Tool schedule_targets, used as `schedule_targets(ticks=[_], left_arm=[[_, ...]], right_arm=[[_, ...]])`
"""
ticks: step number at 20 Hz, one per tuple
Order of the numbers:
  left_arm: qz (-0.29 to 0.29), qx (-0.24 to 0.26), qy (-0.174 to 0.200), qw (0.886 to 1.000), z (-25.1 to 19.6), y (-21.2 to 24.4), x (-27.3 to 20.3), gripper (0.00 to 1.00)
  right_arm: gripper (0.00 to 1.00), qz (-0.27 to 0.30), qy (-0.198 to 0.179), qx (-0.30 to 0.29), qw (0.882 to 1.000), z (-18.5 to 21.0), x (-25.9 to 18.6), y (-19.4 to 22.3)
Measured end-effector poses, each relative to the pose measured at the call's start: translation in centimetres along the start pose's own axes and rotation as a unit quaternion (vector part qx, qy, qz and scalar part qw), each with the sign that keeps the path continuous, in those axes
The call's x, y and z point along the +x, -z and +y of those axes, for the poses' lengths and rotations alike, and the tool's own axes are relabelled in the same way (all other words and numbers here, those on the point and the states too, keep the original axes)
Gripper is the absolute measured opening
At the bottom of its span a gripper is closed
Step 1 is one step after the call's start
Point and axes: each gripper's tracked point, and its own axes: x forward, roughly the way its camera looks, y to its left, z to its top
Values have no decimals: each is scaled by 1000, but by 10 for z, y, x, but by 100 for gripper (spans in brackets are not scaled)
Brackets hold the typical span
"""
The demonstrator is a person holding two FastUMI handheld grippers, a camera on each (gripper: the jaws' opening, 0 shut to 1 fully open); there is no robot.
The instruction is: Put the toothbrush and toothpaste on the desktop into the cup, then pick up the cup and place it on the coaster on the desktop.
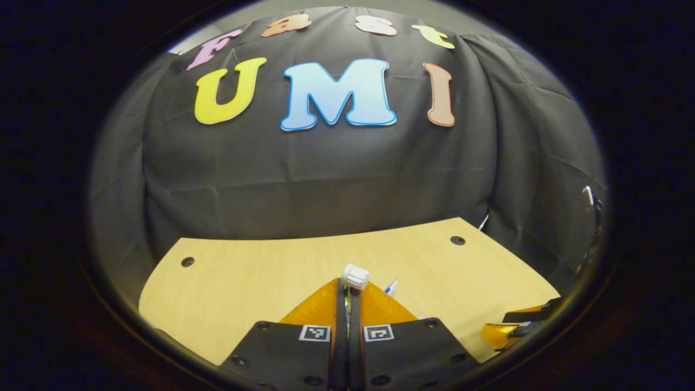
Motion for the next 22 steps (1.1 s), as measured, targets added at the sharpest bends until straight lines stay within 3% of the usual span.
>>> schedule_targets(ticks=[4,9,10,12,16,17,19,22], left_arm=[[6,-12,22,1000,-9,5,1,12],[3,-12,20,1000,-5,3,-1,12],[2,-10,21,1000,-6,2,-2,17],[-2,-5,18,1000,-5,-2,-3,38],[-9,0,16,1000,-2,-5,-7,32],[-10,1,14,1000,0,-5,-8,38],[-12,0,10,1000,5,-7,-14,35],[-13,-5,12,1000,13,-6,-21,42]], right_arm=[[64,1,-4,2,1000,1,-1,-2],[64,1,-18,-4,1000,9,-1,-10],[63,-1,-21,-7,1000,13,-1,-10],[64,-2,-29,-12,1000,16,-2,-13],[64,-3,-56,-37,998,31,0,-27],[64,-1,-65,-48,997,36,2,-32],[63,3,-84,-72,994,46,4,-40],[63,14,-109,-108,988,60,10,-48]])
